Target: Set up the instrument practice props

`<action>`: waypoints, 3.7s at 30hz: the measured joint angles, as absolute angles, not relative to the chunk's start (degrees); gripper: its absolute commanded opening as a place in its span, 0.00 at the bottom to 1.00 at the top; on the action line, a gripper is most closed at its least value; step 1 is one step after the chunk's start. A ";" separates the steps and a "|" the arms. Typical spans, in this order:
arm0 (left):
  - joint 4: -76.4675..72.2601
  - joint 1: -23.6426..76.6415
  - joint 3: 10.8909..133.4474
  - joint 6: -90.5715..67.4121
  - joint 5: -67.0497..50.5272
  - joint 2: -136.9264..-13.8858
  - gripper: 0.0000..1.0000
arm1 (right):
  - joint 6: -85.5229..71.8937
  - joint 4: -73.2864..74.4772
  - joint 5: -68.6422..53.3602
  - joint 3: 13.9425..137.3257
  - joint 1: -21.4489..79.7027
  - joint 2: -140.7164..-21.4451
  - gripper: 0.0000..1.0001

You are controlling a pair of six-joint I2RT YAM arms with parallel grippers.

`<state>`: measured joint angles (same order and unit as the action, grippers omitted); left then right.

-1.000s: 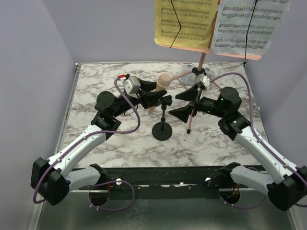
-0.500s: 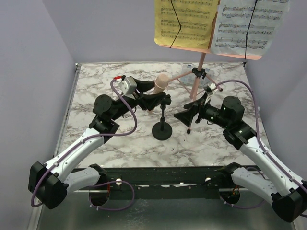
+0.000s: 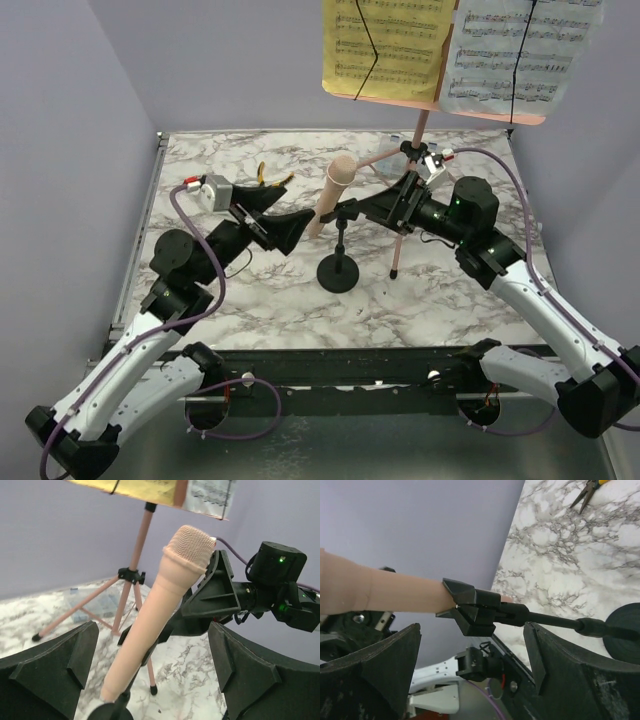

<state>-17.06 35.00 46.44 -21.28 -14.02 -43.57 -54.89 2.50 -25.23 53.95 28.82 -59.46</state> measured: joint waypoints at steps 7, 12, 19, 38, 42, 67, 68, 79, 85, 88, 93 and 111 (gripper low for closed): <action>1.39 35.00 43.97 -27.64 -3.70 -32.91 0.99 | -61.78 -1.93 -25.19 54.11 28.82 -63.31 0.79; 10.24 35.00 43.57 -28.71 0.38 -26.50 0.99 | -63.07 -4.71 -26.63 54.63 28.82 -67.33 0.74; 14.57 35.00 43.57 -29.71 2.42 -25.15 0.99 | -63.88 -6.17 -27.51 54.70 28.82 -68.90 0.64; 16.75 35.00 43.57 -31.97 2.42 -26.46 0.99 | -67.79 -16.29 -28.08 47.92 28.82 -67.59 0.50; 17.28 35.00 43.57 -32.40 2.42 -26.30 0.99 | -67.99 -17.98 -27.86 46.94 28.82 -67.44 0.49; 19.46 35.00 43.59 -33.69 2.42 -25.78 0.99 | -67.20 -18.31 -27.64 39.99 28.77 -72.07 0.44; 19.46 35.00 43.59 -33.69 2.42 -25.78 0.99 | -67.00 -18.00 -27.64 40.18 28.77 -72.12 0.41; 9.63 35.00 32.73 -37.12 0.67 -24.69 0.86 | -72.07 -18.15 -27.31 41.06 28.86 -72.12 0.03; -10.02 35.00 11.68 -48.64 0.78 -25.17 0.80 | -80.42 -29.04 -27.29 38.65 28.86 -72.82 0.00; -16.03 35.00 8.60 -52.75 0.91 -30.59 0.82 | -84.38 -36.84 -27.29 35.59 28.86 -74.61 0.00; -24.03 35.00 10.31 -57.34 0.01 -44.12 0.82 | -90.06 -49.30 -27.27 30.87 28.86 -78.74 0.00; -52.10 35.00 13.65 -69.71 -7.18 -79.02 0.24 | -93.38 -61.06 -27.24 30.28 28.86 -80.58 0.00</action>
<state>-52.10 35.00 13.65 -69.71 -7.18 -79.02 -93.38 -61.06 -27.24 30.28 28.86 -80.58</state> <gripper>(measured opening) 0.321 0.322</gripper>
